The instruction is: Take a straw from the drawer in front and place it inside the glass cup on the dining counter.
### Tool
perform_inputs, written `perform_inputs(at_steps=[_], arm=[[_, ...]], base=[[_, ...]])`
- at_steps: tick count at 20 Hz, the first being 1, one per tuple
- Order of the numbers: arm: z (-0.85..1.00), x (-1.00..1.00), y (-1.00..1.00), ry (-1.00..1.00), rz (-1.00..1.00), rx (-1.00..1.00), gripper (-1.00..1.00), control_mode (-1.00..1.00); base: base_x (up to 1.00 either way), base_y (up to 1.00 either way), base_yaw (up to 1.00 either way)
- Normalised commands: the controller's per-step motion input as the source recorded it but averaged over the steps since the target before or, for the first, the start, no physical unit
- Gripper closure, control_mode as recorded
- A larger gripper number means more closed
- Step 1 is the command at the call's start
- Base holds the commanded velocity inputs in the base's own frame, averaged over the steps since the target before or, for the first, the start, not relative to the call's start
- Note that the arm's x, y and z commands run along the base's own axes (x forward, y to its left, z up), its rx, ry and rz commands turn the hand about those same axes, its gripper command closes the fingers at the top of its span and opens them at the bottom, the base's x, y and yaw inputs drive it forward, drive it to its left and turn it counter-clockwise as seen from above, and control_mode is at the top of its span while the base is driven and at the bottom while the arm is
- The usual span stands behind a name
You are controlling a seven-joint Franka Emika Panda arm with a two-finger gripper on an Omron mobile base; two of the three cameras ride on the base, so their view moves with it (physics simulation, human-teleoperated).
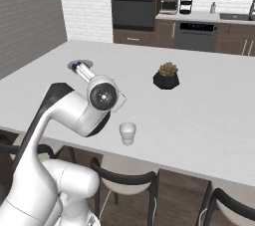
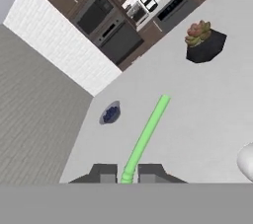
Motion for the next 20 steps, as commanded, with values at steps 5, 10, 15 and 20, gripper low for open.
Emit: perform_inputs(at_steps=[5,10,15,20], arm=[[-0.16,0.33,-0.29,0.12,0.00,0.08,1.00,-1.00],[-0.08,0.04,-0.37,0.01,0.00,0.14,1.00,-1.00],[0.00,0.00,-0.05,-0.01,0.02,0.21,1.00,-1.00],[-0.19,0.13,0.00,0.00,0.00,0.17,1.00,-1.00]], base=[[0.00,0.00,0.00],[0.00,0.00,0.00],[0.00,0.00,0.00],[0.00,0.00,0.00]])
